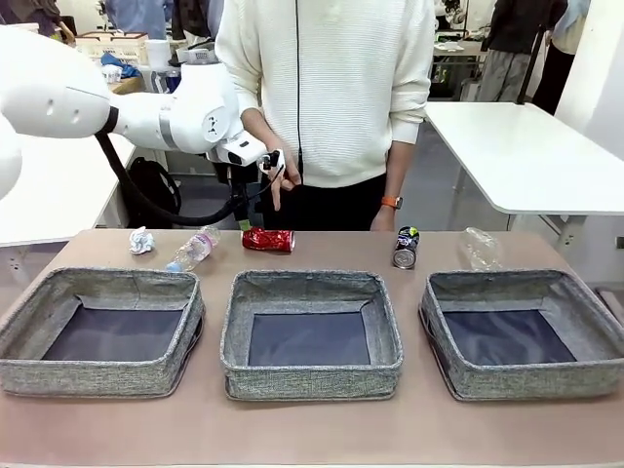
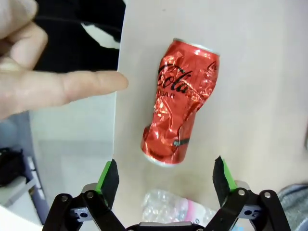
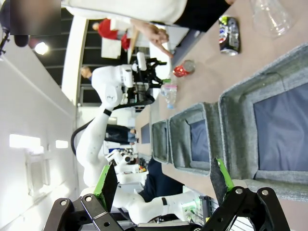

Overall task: Sort the waste into the appropriate baskets.
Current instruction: Pick up the waste item pointed out by the person.

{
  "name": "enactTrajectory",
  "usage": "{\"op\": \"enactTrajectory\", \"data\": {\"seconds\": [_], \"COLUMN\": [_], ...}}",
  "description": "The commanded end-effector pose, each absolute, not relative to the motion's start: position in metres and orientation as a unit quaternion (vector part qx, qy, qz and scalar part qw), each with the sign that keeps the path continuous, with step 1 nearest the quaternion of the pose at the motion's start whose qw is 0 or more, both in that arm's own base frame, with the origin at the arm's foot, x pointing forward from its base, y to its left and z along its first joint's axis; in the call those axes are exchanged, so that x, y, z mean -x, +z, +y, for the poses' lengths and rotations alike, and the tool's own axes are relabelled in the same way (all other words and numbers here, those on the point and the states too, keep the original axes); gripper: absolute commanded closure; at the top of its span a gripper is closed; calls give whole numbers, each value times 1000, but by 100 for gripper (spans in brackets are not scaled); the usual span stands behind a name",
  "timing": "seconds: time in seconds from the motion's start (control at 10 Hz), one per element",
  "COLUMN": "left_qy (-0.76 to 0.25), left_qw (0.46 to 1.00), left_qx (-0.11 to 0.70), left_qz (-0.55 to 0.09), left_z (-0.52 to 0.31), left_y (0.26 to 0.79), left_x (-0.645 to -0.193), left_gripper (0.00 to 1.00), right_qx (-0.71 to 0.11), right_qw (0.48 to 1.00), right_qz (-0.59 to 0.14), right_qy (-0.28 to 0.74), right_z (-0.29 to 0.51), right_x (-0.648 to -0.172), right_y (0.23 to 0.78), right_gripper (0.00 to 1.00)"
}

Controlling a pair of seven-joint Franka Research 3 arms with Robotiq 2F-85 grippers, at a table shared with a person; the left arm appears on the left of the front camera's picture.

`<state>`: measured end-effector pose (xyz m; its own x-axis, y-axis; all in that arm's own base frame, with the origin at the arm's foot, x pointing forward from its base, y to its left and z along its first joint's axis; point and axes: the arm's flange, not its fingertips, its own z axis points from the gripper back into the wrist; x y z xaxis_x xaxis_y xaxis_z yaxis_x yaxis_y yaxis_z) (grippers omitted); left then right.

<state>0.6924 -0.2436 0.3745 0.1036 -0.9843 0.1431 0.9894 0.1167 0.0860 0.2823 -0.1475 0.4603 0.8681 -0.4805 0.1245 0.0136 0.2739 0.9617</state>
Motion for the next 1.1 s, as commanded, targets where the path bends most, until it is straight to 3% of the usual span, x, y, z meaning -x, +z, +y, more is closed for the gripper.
{"op": "enactTrajectory", "data": {"seconds": [0.0, 0.3, 1.0], "left_qy": [-679, -686, -688], "left_qw": [726, 718, 712], "left_qx": [52, 99, 124], "left_qz": [-92, -63, -69], "left_z": [-251, -252, -260], "left_y": [366, 338, 314], "left_x": [-710, -709, -706], "left_gripper": [0, 0, 0], "right_qx": [-590, -590, -590], "right_qw": [764, 764, 764], "right_qz": [-206, -206, -206], "right_qy": [-159, -159, -159], "right_z": [-148, -148, -148], "right_x": [-285, -285, -285], "right_y": [463, 463, 463], "right_gripper": [0, 0, 0]}}
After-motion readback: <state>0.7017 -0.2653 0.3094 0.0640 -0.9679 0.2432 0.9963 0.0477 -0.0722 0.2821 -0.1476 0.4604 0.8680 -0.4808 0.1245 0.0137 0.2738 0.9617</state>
